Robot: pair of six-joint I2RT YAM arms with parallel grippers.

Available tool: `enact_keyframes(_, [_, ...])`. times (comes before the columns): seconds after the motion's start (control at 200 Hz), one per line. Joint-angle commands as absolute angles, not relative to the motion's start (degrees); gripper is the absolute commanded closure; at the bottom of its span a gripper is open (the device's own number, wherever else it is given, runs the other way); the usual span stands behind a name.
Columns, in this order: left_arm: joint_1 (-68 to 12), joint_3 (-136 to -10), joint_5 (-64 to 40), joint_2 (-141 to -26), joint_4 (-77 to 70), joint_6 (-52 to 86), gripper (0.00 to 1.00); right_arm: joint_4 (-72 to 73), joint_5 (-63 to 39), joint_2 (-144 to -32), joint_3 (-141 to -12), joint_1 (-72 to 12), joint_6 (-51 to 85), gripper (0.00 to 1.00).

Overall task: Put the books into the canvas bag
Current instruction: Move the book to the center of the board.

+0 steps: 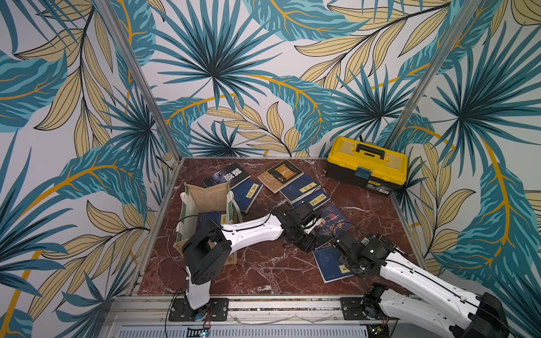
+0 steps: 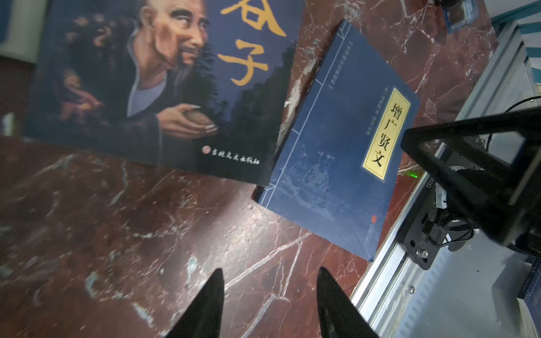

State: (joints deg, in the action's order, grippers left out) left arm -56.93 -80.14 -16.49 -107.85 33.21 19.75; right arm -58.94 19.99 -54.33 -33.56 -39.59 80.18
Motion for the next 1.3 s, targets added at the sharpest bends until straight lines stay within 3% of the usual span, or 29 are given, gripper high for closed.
enact_keyframes(0.0, [-57.6, -84.6, -19.3, -110.0, 28.9, 19.5, 0.48, -57.9, 17.0, -55.1, -30.2, -38.9, 80.3, 0.35])
enact_keyframes(0.29, [-57.7, -87.8, -22.0, -116.6, 21.3, 24.6, 0.45, -56.3, 14.3, -54.7, -29.1, -37.4, 80.0, 0.31])
enact_keyframes(0.651, [-58.1, -93.1, -27.3, -125.6, 18.5, 31.0, 0.54, -42.6, 7.5, -61.6, -24.8, -37.0, 80.0, 0.3])
enact_keyframes(1.007, [-58.1, -89.8, -17.7, -127.1, 20.9, 33.2, 0.48, -35.4, 6.7, -67.0, -25.3, -36.6, 76.6, 0.3])
enact_keyframes(1.292, [-57.6, -82.3, -14.1, -121.7, 24.2, 33.9, 0.46, -29.9, 6.0, -66.9, -25.7, -36.2, 71.2, 0.33])
